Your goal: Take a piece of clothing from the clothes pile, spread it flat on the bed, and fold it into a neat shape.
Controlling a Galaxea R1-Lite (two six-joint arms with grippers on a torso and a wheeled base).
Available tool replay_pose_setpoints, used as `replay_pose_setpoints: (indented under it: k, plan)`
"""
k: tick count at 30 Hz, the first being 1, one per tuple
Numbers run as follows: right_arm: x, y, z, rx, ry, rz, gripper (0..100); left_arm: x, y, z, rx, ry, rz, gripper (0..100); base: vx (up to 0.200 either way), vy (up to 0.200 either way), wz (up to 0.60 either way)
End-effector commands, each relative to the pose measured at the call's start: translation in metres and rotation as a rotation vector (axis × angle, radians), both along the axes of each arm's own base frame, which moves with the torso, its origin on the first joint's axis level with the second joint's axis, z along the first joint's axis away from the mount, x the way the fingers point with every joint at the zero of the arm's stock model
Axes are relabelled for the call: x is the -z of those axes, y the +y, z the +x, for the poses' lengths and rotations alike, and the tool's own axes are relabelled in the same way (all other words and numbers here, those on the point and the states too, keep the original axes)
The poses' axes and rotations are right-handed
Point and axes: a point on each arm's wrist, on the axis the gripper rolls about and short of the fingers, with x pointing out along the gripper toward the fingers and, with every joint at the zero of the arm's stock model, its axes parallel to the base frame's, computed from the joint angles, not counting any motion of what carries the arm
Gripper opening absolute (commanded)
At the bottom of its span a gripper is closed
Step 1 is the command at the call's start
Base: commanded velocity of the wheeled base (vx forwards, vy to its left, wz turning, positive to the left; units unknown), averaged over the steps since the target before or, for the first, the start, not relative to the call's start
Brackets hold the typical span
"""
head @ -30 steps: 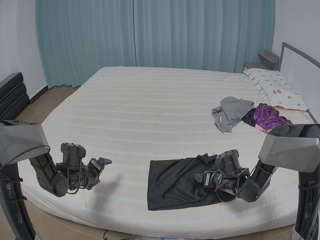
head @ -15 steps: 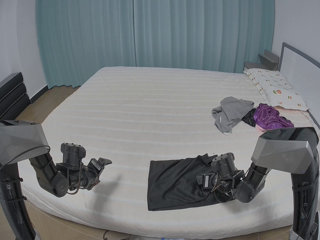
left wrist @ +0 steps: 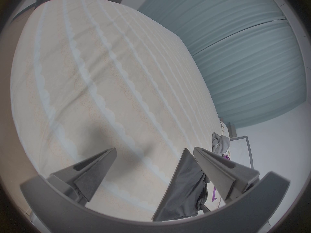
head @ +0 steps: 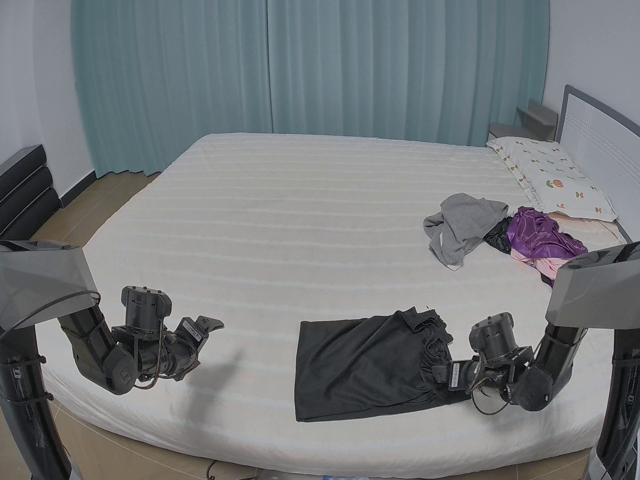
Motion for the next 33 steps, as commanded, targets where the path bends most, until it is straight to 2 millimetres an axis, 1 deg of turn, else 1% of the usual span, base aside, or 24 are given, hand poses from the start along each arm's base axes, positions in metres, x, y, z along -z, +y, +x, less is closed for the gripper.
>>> replay_pose_setpoints:
  k: [1,5,8,11,13,18,25,29,33]
  plan:
    - [-0.010,-0.033,-0.027,0.042,0.009,0.093,100,0.000,0.000,0.000,0.000,0.001,0.000,100,0.000,0.000,0.00]
    - [-0.018,-0.046,-0.031,0.043,-0.063,0.165,100,0.000,0.000,0.000,0.000,0.001,0.000,100,0.000,0.000,0.00]
    - [-0.020,-0.047,-0.029,0.025,-0.084,0.198,100,0.000,0.000,0.000,0.000,0.001,0.000,100,0.000,0.000,0.00]
    - [-0.021,-0.044,-0.026,-0.014,-0.078,0.253,100,0.000,0.000,0.000,0.001,0.001,0.000,100,0.000,0.000,0.00]
    - [-0.021,-0.038,-0.017,-0.041,-0.088,0.297,100,0.000,0.000,0.000,0.001,0.001,0.000,100,0.000,0.000,0.00]
    - [-0.008,-0.023,0.001,-0.077,-0.089,0.310,100,0.000,-0.001,0.000,0.004,0.000,0.001,100,0.000,0.000,0.00]
    - [-0.001,0.008,0.017,-0.141,-0.062,0.294,100,0.001,-0.001,0.000,0.006,0.001,0.004,100,0.000,0.000,0.00]
    - [-0.002,0.012,0.024,-0.128,-0.014,0.255,100,0.001,-0.001,0.000,0.006,0.001,0.004,100,0.000,0.000,0.00]
    - [-0.002,0.006,0.022,-0.112,0.021,0.203,100,0.000,-0.001,0.000,0.006,-0.001,0.003,100,0.000,0.000,0.00]
